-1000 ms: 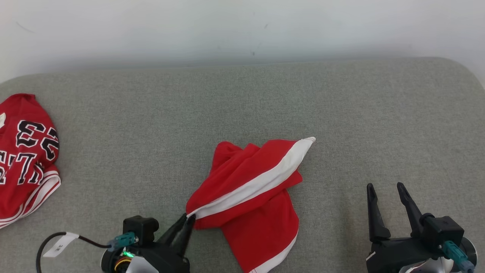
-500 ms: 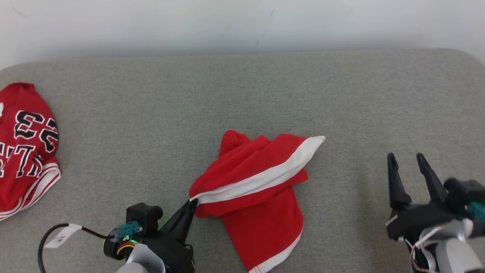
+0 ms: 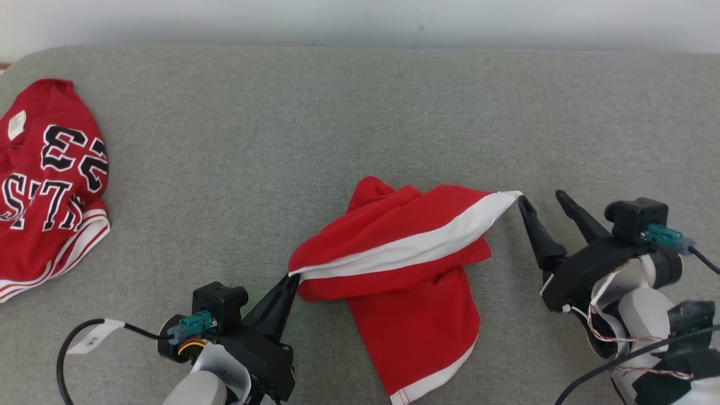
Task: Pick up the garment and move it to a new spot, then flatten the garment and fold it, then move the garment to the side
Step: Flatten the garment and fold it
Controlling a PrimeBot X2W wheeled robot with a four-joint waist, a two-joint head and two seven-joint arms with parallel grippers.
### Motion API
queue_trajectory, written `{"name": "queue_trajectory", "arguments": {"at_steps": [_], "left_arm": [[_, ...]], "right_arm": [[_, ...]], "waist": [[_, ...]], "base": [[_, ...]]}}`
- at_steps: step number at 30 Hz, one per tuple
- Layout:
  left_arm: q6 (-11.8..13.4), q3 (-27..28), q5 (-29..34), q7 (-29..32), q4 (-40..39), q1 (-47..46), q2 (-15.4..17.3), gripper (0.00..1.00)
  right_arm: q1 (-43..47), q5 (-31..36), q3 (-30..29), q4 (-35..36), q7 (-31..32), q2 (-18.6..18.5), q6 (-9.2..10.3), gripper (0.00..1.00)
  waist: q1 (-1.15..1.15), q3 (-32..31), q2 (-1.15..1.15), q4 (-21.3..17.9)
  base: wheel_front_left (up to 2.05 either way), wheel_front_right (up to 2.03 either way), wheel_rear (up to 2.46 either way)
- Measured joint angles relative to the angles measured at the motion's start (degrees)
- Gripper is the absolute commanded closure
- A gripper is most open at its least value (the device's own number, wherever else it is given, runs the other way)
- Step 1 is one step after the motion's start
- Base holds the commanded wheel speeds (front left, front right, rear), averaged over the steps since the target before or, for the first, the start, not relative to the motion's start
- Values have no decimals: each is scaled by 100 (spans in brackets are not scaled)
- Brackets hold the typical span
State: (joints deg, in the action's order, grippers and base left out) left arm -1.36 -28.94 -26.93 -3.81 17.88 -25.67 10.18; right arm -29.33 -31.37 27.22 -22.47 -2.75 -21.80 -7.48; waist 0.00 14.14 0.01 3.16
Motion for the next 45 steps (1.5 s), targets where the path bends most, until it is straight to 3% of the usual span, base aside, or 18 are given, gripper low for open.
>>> {"name": "queue_trajectory", "arguments": {"at_steps": [11,12,13,14,15,26,29,33,34,35,36,45], "left_arm": [[-4,-41,19,-132,112,-140,-38,100],[-4,-42,19,-164,129,-153,-42,100],[-4,-42,19,-164,129,-153,-42,100],[-4,-47,19,-178,146,-163,-49,100],[-4,-49,19,-196,158,-168,-57,100],[97,65,26,-489,18,-281,31,100],[147,83,34,-479,-107,-280,91,100],[219,99,33,-423,-226,-220,167,100],[245,109,32,-405,-248,-194,186,100],[248,116,29,-402,-268,-165,208,100],[254,118,23,-381,-281,-142,221,100],[327,100,-21,-330,-330,19,288,100]], "right_arm": [[-608,-994,1095,-464,-202,-279,0,0],[-636,-1111,1174,-490,-203,-294,0,23],[-636,-1111,1174,-490,-203,-294,0,58],[-657,-1243,1255,-499,-200,-316,0,69],[-675,-1330,1336,-510,-208,-342,0,100],[-694,-2039,1484,-350,-924,-497,0,100],[-648,-1960,1361,-288,-1094,-535,0,100],[-533,-1532,754,-148,-1201,-532,0,100],[-469,-1352,519,-77,-1207,-504,0,79],[-398,-1114,275,32,-1211,-463,0,46],[-308,-911,29,152,-1215,-399,0,0],[911,868,-1221,1003,-1217,302,0,0]], "waist": [[0,190,0,172],[0,193,0,182],[0,193,0,182],[0,197,0,193],[0,200,0,203],[0,133,0,166],[0,77,0,119],[-1,-28,0,51],[-1,-52,0,29],[-1,-73,0,4],[-1,-96,0,-20],[-1,-334,0,-165]], "base": [[0,0,0],[0,0,0],[0,0,0],[0,0,0],[0,0,0],[0,0,0],[0,0,0],[0,0,0],[0,0,0],[0,0,0],[0,0,0],[0,0,0]]}}
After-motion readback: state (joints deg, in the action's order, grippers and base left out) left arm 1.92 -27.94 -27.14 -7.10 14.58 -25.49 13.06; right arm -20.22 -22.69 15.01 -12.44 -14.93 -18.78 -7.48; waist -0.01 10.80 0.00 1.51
